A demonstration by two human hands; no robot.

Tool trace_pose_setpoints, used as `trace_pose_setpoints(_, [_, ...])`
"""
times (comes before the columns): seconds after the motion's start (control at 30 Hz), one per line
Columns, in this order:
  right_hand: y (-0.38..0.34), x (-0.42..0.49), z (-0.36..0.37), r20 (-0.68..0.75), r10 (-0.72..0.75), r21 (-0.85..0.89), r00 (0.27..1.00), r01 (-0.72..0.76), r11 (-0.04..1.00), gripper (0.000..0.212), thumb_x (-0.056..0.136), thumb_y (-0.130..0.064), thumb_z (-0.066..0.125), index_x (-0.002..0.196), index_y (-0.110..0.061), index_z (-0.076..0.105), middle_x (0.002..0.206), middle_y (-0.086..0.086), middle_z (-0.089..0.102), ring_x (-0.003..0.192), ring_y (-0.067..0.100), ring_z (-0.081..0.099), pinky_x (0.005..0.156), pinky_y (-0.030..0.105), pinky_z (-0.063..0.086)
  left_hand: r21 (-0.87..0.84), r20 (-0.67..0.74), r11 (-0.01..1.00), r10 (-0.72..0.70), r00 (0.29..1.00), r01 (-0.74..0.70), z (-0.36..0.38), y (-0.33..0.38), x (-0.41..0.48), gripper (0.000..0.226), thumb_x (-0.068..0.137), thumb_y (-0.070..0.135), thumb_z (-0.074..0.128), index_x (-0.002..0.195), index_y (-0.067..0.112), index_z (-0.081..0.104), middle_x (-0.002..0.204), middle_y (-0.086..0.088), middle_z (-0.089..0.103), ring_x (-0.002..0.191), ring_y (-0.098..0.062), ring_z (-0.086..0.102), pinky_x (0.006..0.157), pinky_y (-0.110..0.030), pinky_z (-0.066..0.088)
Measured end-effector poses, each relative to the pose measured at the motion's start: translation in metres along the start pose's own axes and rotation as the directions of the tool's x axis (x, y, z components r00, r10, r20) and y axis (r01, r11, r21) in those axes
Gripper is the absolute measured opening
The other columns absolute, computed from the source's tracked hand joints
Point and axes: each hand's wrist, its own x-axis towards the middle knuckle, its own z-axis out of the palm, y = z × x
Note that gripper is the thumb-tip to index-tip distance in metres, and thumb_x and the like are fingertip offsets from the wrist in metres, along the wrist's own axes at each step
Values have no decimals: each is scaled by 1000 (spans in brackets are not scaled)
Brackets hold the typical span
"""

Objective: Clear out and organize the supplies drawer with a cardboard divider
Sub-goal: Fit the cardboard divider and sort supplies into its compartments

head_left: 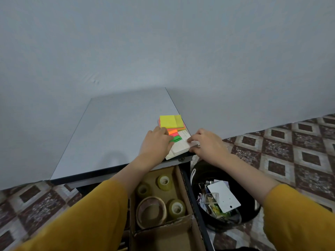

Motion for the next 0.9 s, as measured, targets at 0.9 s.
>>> trace_pose_setpoints(0.9, [0, 0, 3, 14, 14, -1, 1000, -14, 1000, 37, 91, -34, 56, 126, -23, 58, 119, 5, 53, 108, 23, 53, 77, 26, 36, -324, 36, 941, -94, 995, 101, -10, 9, 0, 20, 89, 25, 59, 100, 17, 73, 104, -6, 65, 99, -24, 55, 80, -31, 42])
